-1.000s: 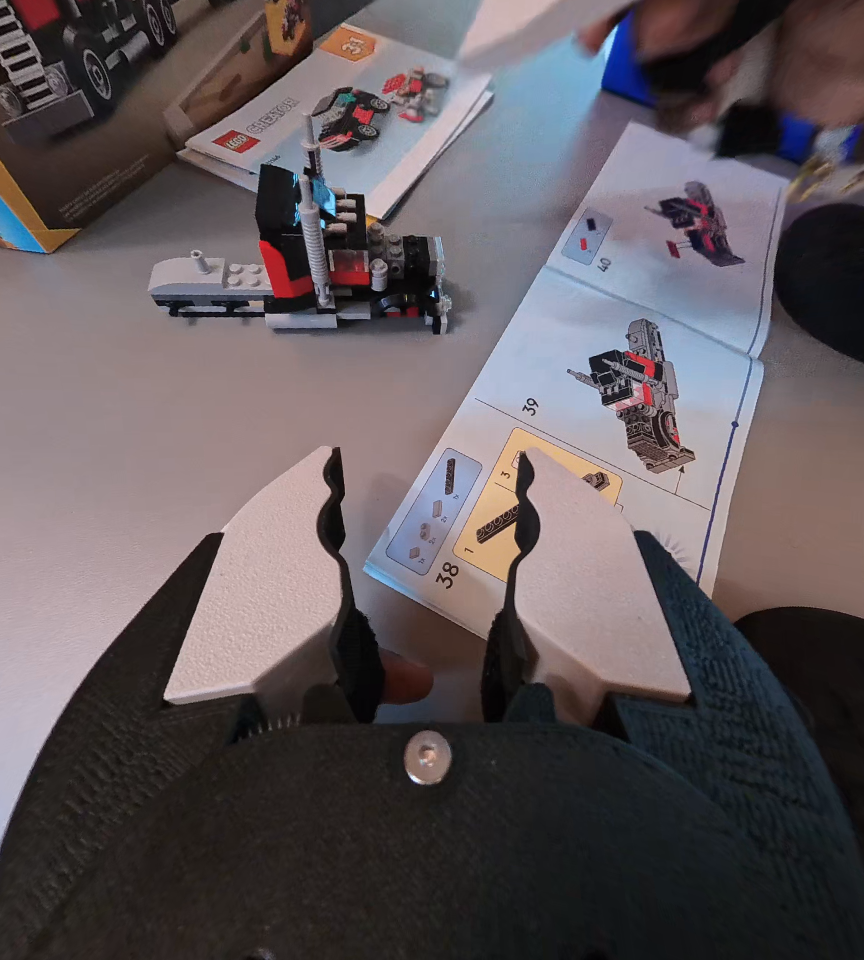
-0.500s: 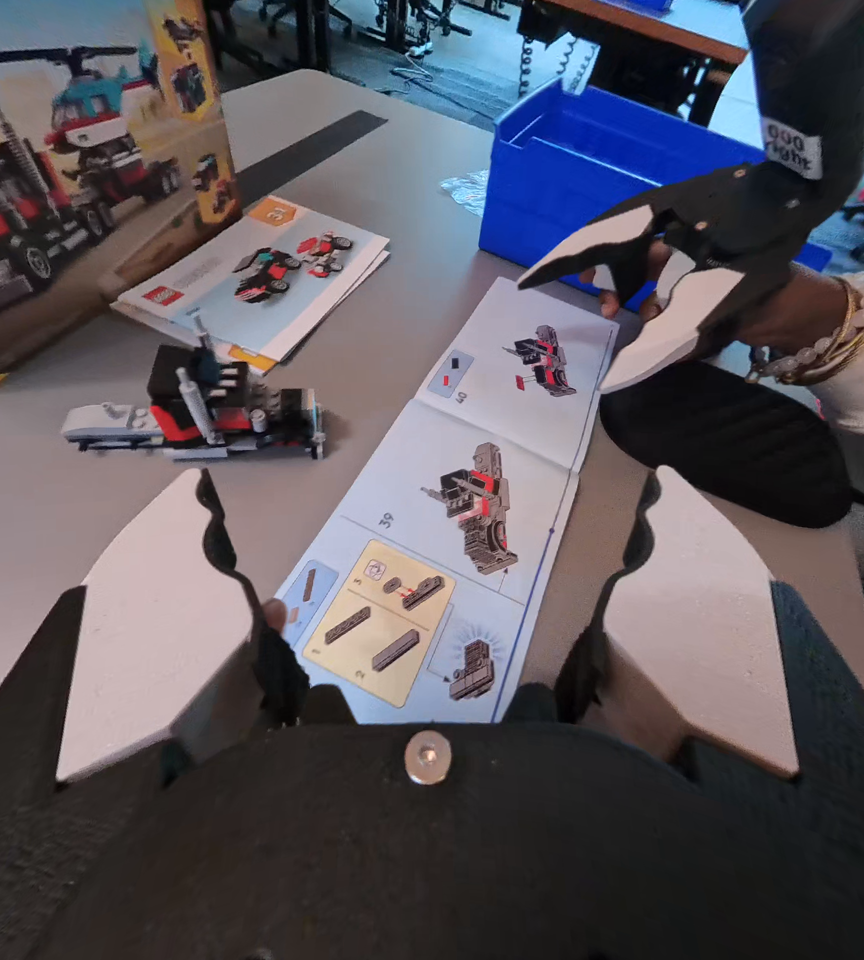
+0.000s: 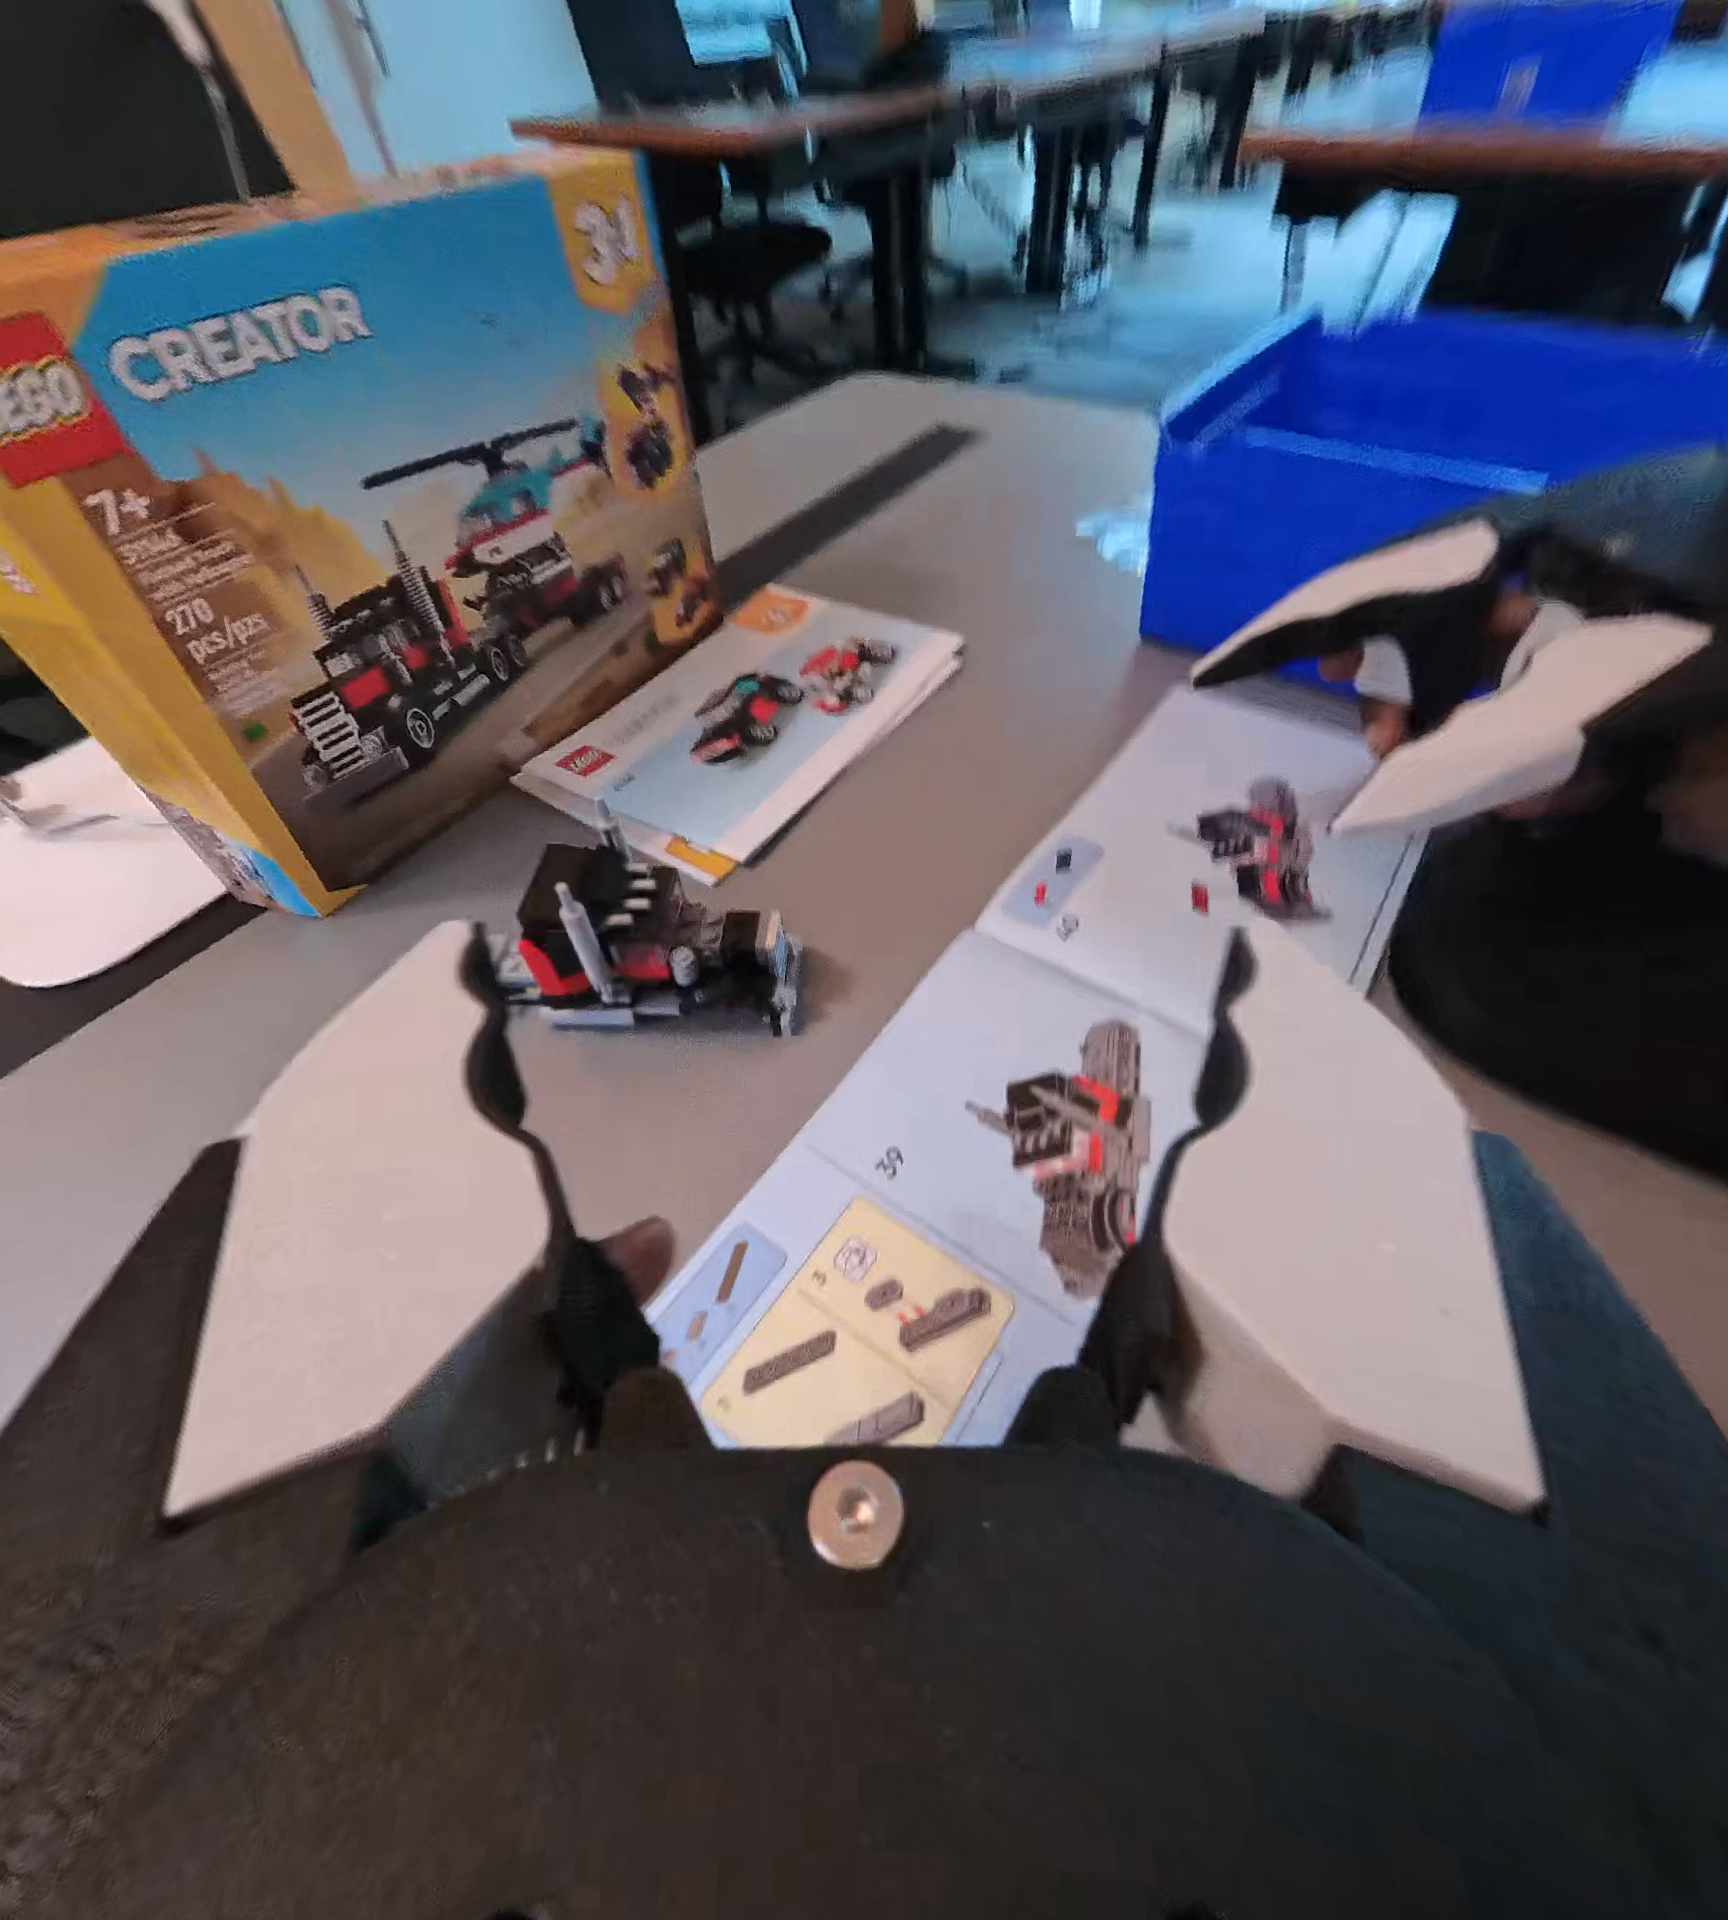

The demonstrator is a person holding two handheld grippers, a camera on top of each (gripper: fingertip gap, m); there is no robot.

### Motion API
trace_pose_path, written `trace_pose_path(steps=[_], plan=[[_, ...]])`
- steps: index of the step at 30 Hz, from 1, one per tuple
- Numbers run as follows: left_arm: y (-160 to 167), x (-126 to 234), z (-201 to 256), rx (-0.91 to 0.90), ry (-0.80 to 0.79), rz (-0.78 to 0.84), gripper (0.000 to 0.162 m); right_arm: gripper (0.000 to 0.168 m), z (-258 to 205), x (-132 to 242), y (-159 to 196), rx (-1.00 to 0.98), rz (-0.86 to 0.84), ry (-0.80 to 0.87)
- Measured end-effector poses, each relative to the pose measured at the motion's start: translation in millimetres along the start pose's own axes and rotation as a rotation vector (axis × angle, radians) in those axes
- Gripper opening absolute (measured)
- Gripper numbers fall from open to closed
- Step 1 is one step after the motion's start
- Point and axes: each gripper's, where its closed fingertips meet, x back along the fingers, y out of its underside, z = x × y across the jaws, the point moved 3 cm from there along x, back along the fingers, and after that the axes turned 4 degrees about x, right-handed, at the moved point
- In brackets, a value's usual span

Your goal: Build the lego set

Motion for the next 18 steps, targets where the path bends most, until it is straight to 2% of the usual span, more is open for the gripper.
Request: trace_pose_path(steps=[2,4,5,6,7,9,13,14,15,16,17,18], plan=[[1.4,-1.4,-12.2,0.09,0.001,0.071,0.136,0.092,5.7,4.3,-6.0,-0.002,0.071,0.051],[10.3,-0.2,-29.5,0.127,-0.054,0.111,0.134,0.098,8.9,7.7,-7.9,0.002,0.107,0.091],[15.6,1.8,-35.6,0.131,-0.07,0.121,0.113,0.098,8.8,8.2,-8.3,0.008,0.114,0.097],[20.9,5.0,-36.1,0.117,-0.047,0.117,0.063,0.097,8.5,7.9,-8.4,0.015,0.116,0.097],[24.8,8.3,-32.8,0.088,-0.006,0.109,0.005,0.093,7.5,7.1,-8.4,0.024,0.117,0.088],[27.9,11.4,-30.9,0.029,-0.001,0.104,0.0,0.089,7.4,5.1,-8.0,0.028,0.113,0.077],[29.0,9.8,-30.5,-0.005,-0.038,0.098,0.003,0.086,8.3,0.6,-4.2,0.006,0.076,0.06],[29.8,8.5,-30.5,0.011,-0.041,0.099,0.005,0.077,6.1,-0.3,-3.8,0.018,0.069,0.046],[31.2,7.3,-30.9,0.023,-0.045,0.094,0.008,0.052,-0.1,-0.9,-3.6,0.046,0.067,0.003],[33.0,6.4,-31.5,0.031,-0.053,0.086,0.01,0.02,-8.8,-1.5,-3.3,0.086,0.064,-0.057],[34.7,5.7,-32.1,0.035,-0.062,0.079,0.01,0.006,-14.8,-2.8,-2.2,0.123,0.052,-0.089],[35.9,5.4,-32.4,0.038,-0.069,0.076,0.011,0.006,-17.0,-5.1,0.2,0.148,0.027,-0.089]])
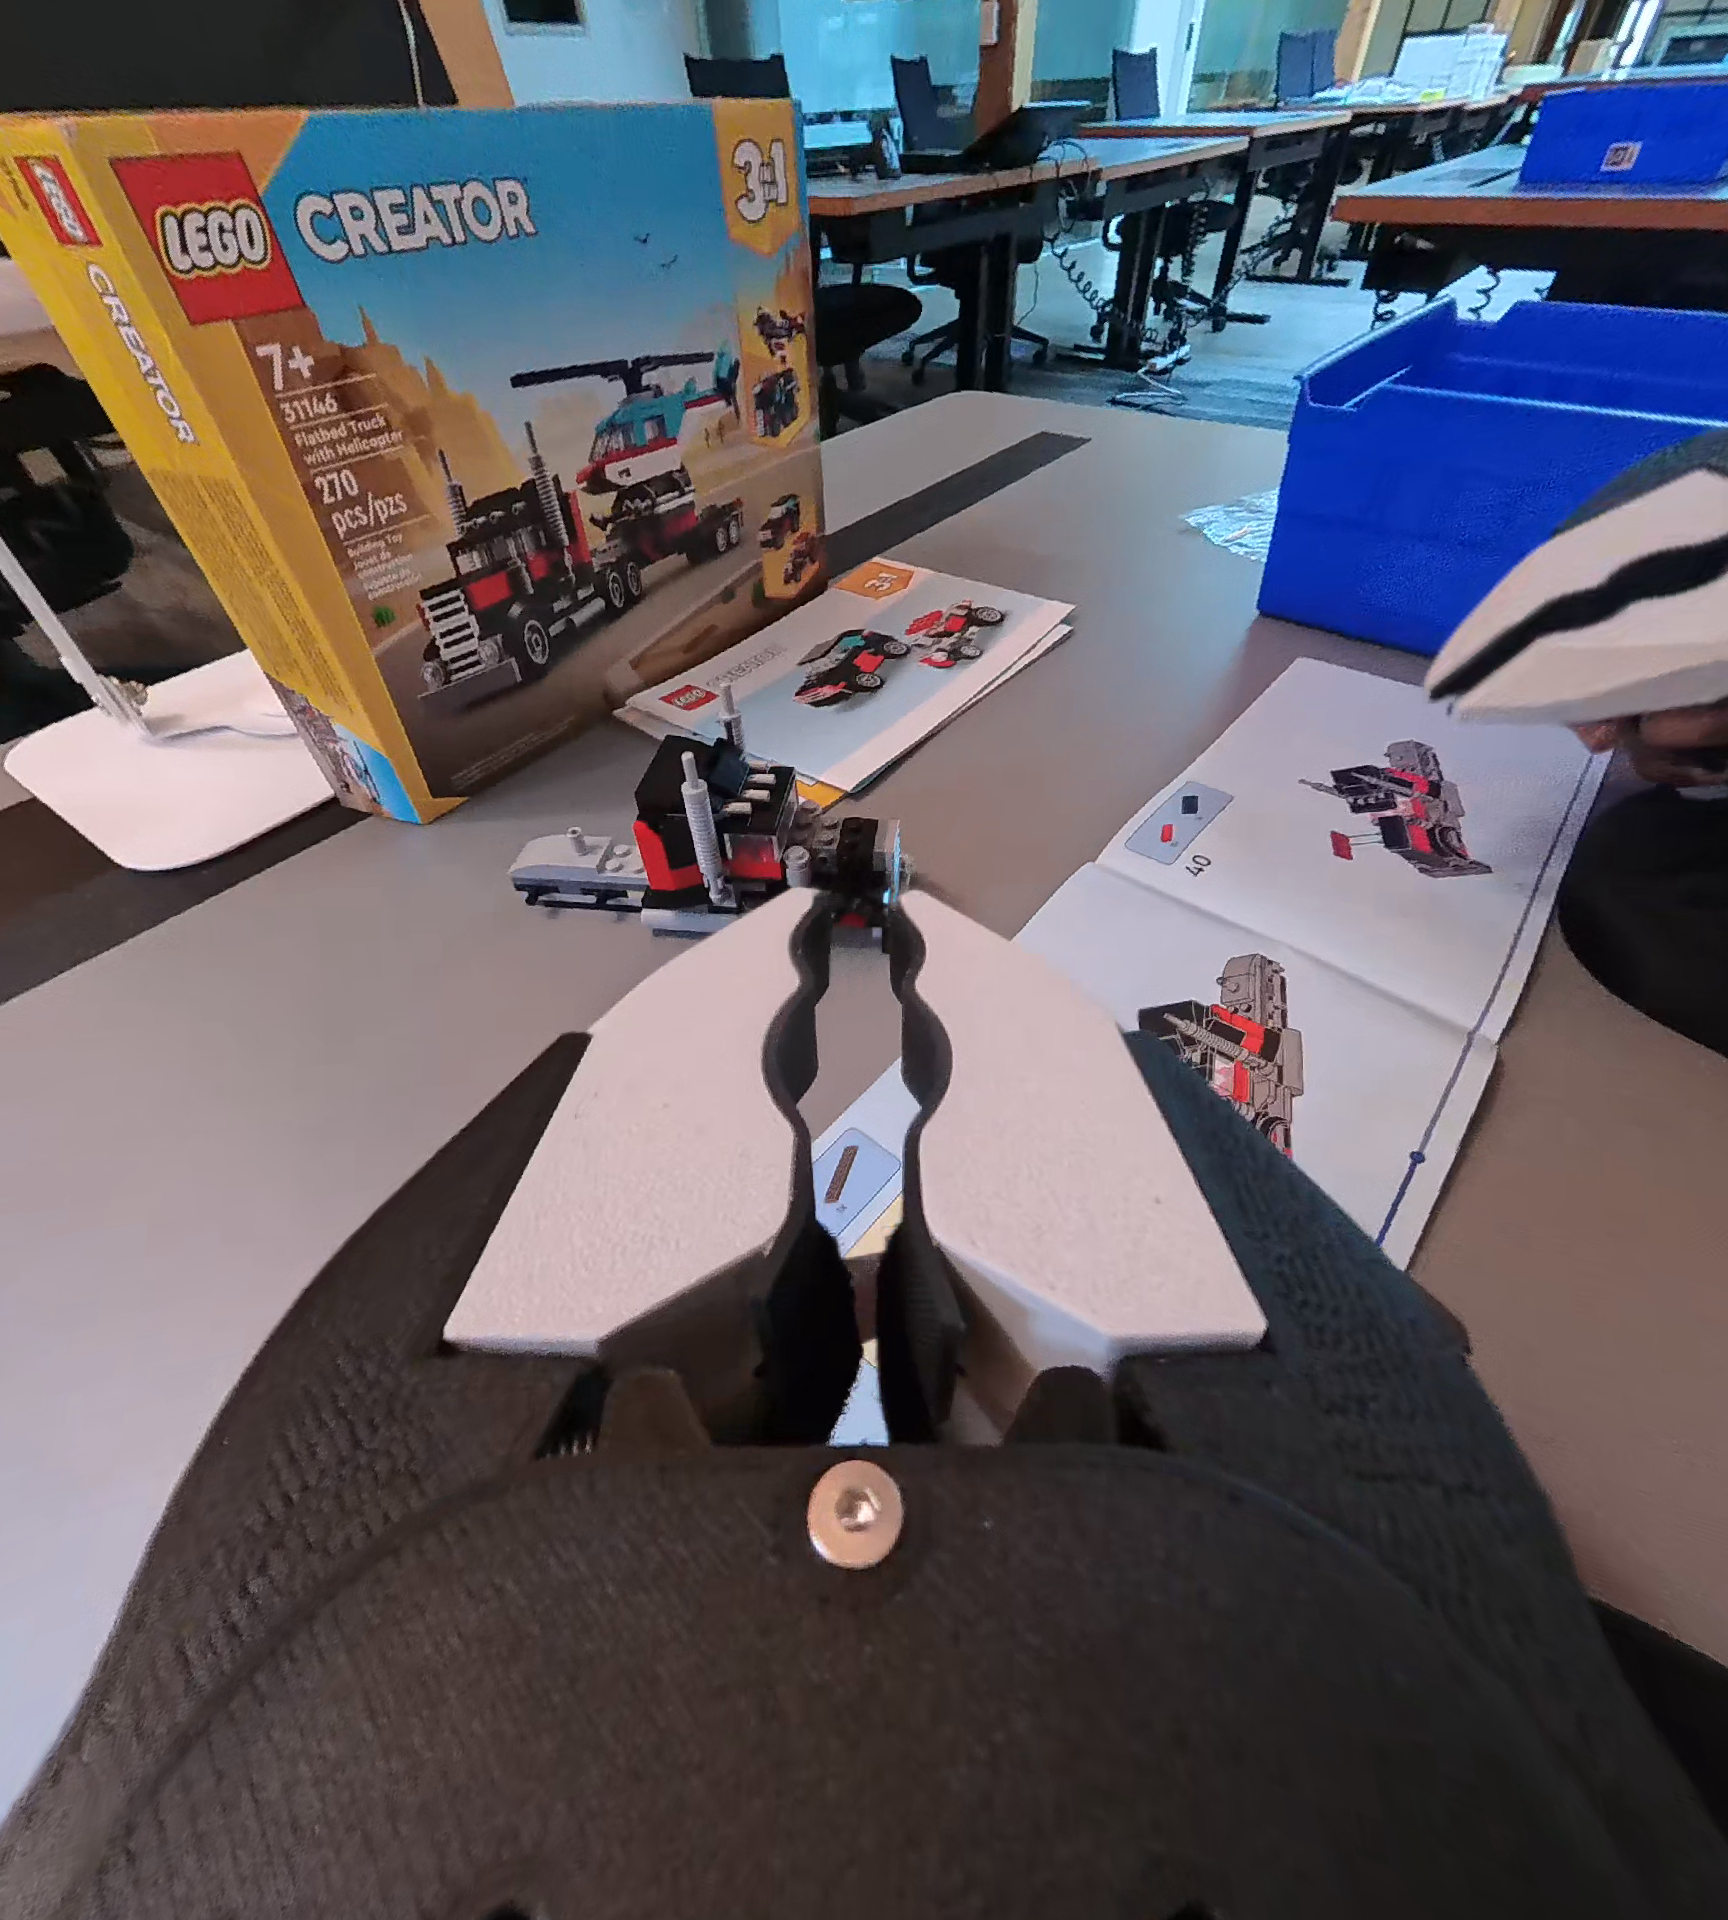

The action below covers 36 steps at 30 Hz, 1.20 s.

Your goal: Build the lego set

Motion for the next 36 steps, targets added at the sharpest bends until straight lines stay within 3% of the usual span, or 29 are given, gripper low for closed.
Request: trace_pose_path(steps=[3,7,9,10,12,13,15,18,20,25,26,27,28,29,31,32,34,36], plan=[[-0.6,-0.4,0.7,0.03,0.012,0.015,0.021,0.006,-8.8,-9.5,9.3,0.058,-0.103,-0.042],[-6.5,-0.9,-1.9,0.117,0.018,0.083,0.082,0.032,-21.0,-24.2,30.2,0.124,-0.309,-0.122],[-6.2,-1.4,-5.0,0.163,0.013,0.085,0.091,0.034,-24.0,-27.8,37.7,0.162,-0.38,-0.133],[-5.2,-1.0,-5.8,0.168,0.014,0.078,0.082,0.034,-24.6,-28.5,39.3,0.177,-0.394,-0.132],[-3.6,2.1,-1.1,0.125,0.054,0.066,0.01,0.034,-25.6,-28.5,39.7,0.188,-0.394,-0.137],[-3.1,3.2,1.6,0.094,0.067,0.059,0.0,0.035,-25.2,-28.2,38.8,0.181,-0.386,-0.137],[-1.6,2.5,3.8,0.043,0.059,0.035,0.001,0.034,-22.6,-26.6,35.2,0.151,-0.353,-0.131],[2.4,-1.2,6.3,0.009,0.048,0.004,0.001,0.005,-20.6,-21.4,26.6,0.1,-0.267,-0.148],[5.7,-3.1,6.4,0.018,0.05,-0.013,0.001,0.002,-16.6,-17.5,20.5,0.063,-0.207,-0.138],[9.9,-3.2,1.4,0.047,0.029,-0.034,0.001,0.003,1.5,-7.4,9.0,-0.086,-0.07,-0.085],[9.7,-3.2,0.8,0.05,0.028,-0.031,0.002,0.007,9.5,-5.0,7.8,-0.127,-0.047,-0.037],[9.1,-3.1,0.3,0.052,0.025,-0.021,0.005,0.021,17.6,-2.1,6.6,-0.165,-0.021,0.013],[6.8,-3.1,-1.4,0.058,0.012,0.003,0.018,0.044,25.8,1.2,6.0,-0.202,0.003,0.068],[2.4,-2.7,-4.4,0.07,-0.014,0.045,0.045,0.065,34.0,4.8,5.9,-0.236,0.025,0.126],[-8.9,-0.3,-11.3,0.103,-0.068,0.146,0.093,0.086,43.9,11.6,4.8,-0.285,0.073,0.192],[-12.6,1.3,-14.6,0.119,-0.088,0.179,0.108,0.09,47.2,14.3,4.5,-0.302,0.092,0.214],[-15.2,3.1,-18.8,0.145,-0.107,0.202,0.126,0.096,52.0,18.1,4.2,-0.322,0.115,0.25],[-13.5,2.6,-20.7,0.16,-0.109,0.193,0.129,0.096,52.4,18.7,4.1,-0.332,0.123,0.244]])
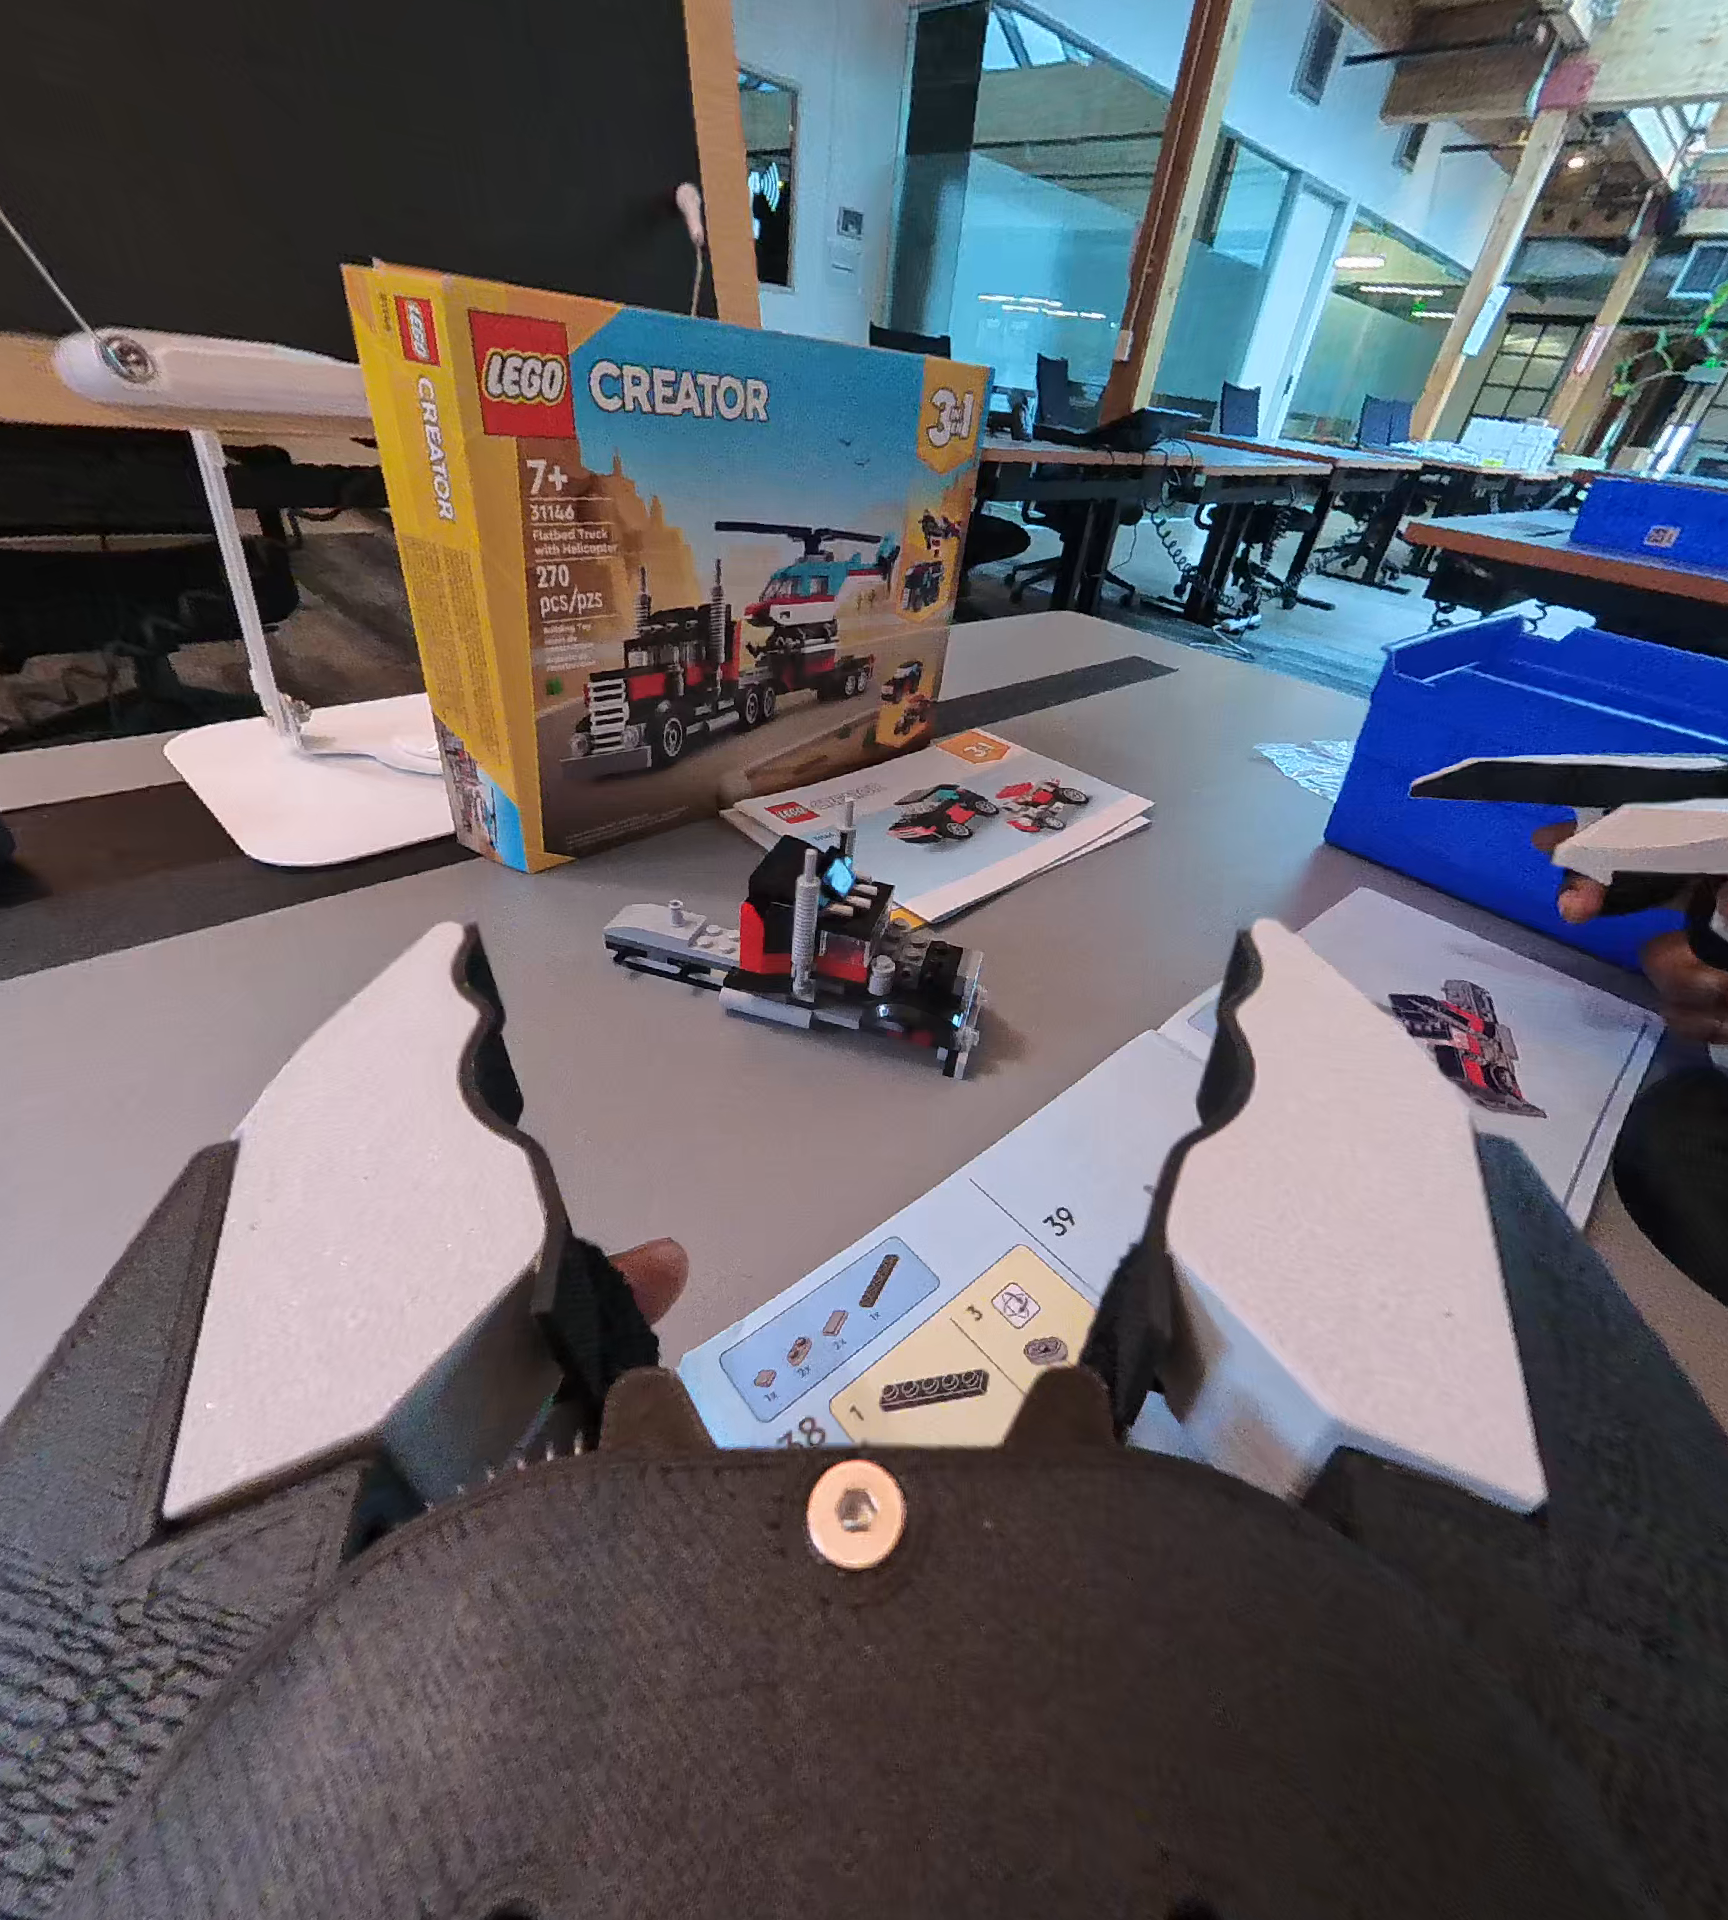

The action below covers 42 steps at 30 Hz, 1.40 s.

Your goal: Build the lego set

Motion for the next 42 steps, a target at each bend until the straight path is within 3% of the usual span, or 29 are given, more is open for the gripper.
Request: trace_pose_path(steps=[4,5,6,7,8,9,33,34,38,40,41,42], plan=[[8.8,-2.9,0.5,-0.005,0.009,-0.055,0.121,0.095,-0.9,-1.9,1.9,-0.003,-0.019,-0.013],[11.8,-2.5,1.6,-0.018,0.019,-0.08,0.097,0.092,-2.1,-2.1,1.9,0.004,-0.02,-0.019],[14.9,-0.4,4.7,-0.043,0.047,-0.109,0.043,0.074,-6.3,-1.2,0.8,0.021,-0.01,-0.05],[17.0,2.3,10.0,-0.075,0.096,-0.133,0.001,0.036,-15.6,0.9,-1.0,0.056,0.01,-0.123],[17.2,4.0,14.4,-0.095,0.131,-0.14,0.0,0.002,-25.2,3.1,-2.4,0.108,0.03,-0.184],[16.3,4.7,16.5,-0.107,0.143,-0.138,0.0,0.0,-30.6,4.1,-2.8,0.15,0.037,-0.207],[16.8,5.9,5.7,-0.082,0.063,-0.153,0.002,0.003,-41.8,-4.6,9.0,0.25,-0.069,-0.233],[16.9,5.9,5.8,-0.084,0.063,-0.155,0.002,0.007,-38.9,-5.1,8.4,0.25,-0.067,-0.203],[18.5,4.9,7.1,-0.085,0.075,-0.159,0.006,0.058,-27.6,-4.4,3.1,0.245,-0.027,-0.091],[19.1,4.2,7.8,-0.089,0.08,-0.158,0.013,0.066,-24.4,-5.3,3.5,0.215,-0.035,-0.085],[18.6,3.7,7.7,-0.087,0.077,-0.15,0.022,0.067,-23.7,-5.8,4.1,0.204,-0.041,-0.089],[17.3,2.9,5.4,-0.082,0.054,-0.135,0.042,0.069,-23.2,-6.2,4.5,0.199,-0.046,-0.088]])
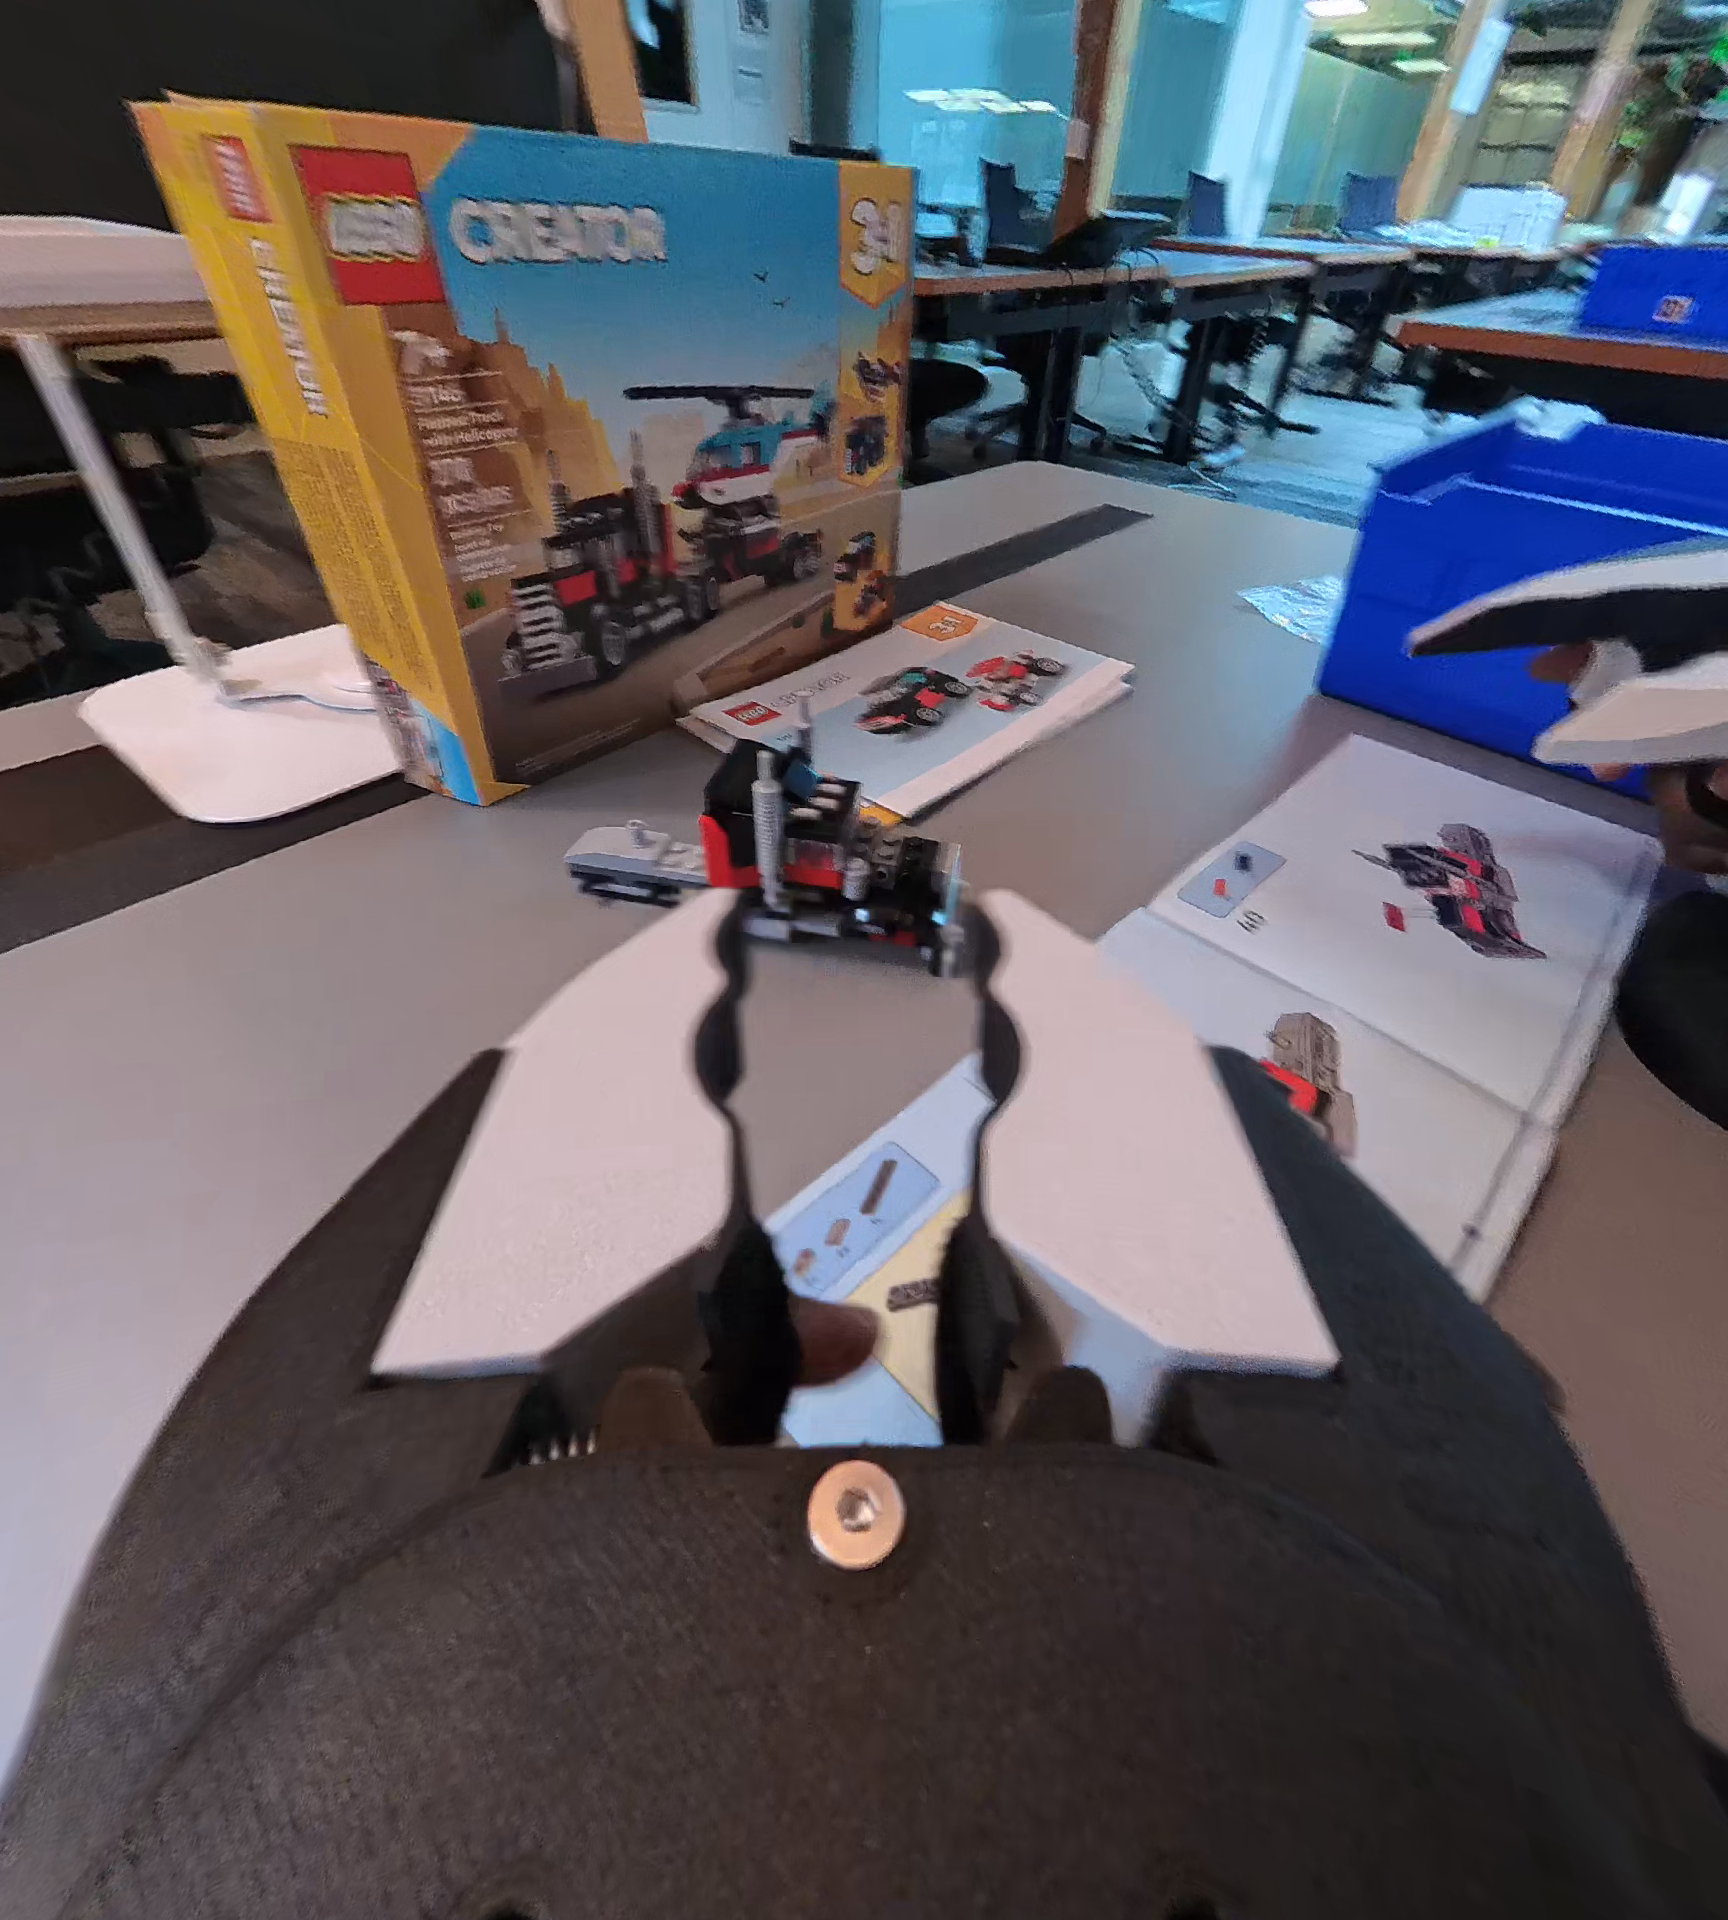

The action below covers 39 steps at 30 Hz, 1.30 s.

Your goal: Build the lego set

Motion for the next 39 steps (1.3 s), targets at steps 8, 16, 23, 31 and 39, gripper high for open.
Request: trace_pose_path(steps=[8,16,23,31,39], plan=[[-7.6,0.2,-14.6,0.08,-0.097,0.064,0.117,0.068,-4.5,-4.1,3.9,0.039,-0.047,-0.011],[-5.0,-0.7,-15.6,0.081,-0.101,0.049,0.114,0.001,-30.5,0.7,1.1,0.188,-0.006,-0.172],[-5.5,4.4,-0.5,-0.026,0.005,0.049,0.0,0.017,-11.6,4.4,-4.7,0.126,0.047,-0.032],[-8.2,2.6,1.2,-0.066,-0.023,0.069,0.035,0.06,21.4,23.3,-16.6,0.09,0.2,0.232],[-21.2,14.1,-8.5,0.037,-0.023,0.194,0.0,0.022,22.7,37.7,-24.7,0.093,0.306,0.242]])
